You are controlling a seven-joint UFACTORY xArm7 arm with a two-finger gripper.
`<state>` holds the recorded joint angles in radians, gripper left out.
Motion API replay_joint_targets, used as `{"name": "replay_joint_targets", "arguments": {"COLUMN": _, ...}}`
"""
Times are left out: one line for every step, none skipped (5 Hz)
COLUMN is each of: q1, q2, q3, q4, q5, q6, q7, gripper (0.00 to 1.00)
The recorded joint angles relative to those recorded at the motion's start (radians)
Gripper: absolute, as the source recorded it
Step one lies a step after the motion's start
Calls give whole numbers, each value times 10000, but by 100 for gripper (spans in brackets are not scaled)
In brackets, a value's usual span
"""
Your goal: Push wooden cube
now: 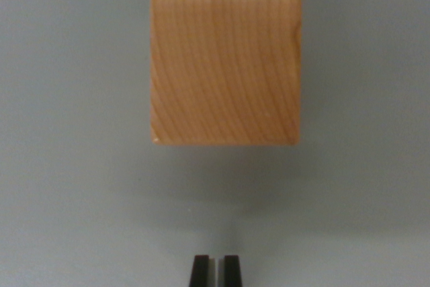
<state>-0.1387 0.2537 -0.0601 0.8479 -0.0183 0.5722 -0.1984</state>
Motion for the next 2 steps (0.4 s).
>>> {"name": "replay_joint_targets", "arguments": {"q1": 0, "q2": 0, "q3": 0, "q4": 0, "q5": 0, "q6": 0, "q7": 0, "gripper": 0}}
{"name": "replay_joint_targets", "arguments": {"q1": 0, "q2": 0, "q3": 0, "q4": 0, "q5": 0, "q6": 0, "q7": 0, "gripper": 100}}
